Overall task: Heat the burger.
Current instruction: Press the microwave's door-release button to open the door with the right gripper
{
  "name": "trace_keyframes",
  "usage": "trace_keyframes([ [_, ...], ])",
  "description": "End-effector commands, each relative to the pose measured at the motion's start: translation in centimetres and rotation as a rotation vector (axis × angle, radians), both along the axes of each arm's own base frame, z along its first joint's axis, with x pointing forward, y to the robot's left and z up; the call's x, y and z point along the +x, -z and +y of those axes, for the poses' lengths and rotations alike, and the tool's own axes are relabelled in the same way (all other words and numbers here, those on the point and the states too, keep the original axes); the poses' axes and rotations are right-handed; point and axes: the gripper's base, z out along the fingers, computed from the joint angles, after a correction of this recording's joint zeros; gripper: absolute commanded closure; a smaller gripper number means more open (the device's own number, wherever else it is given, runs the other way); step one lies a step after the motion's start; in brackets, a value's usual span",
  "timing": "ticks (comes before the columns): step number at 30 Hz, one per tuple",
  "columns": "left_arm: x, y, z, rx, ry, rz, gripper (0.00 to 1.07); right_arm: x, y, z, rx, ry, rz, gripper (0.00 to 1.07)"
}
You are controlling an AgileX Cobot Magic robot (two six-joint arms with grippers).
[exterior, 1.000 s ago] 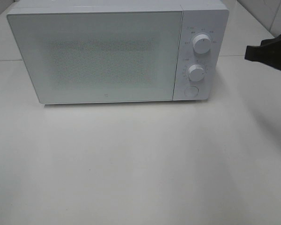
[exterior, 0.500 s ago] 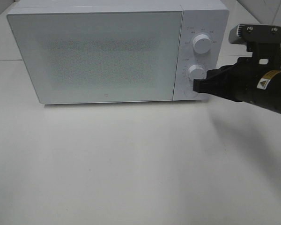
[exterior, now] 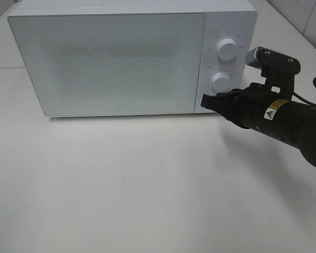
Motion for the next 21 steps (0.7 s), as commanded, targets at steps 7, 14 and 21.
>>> trace_keyframes([
  [7,-0.2,0.0,0.0,-0.019,-0.002,-0.029,1.06,1.0,1.2,0.3,0.347,0.193,0.120,1.07],
  [14,-0.2,0.0,0.0,-0.019,-0.002,-0.029,1.06,1.6,2.5,-0.1,0.589,0.369,0.185,1.07],
  [21,-0.2,0.0,0.0,-0.019,-0.002,-0.029,1.06,1.8,3.2,-0.5,0.695,0.471,0.198,1.07],
])
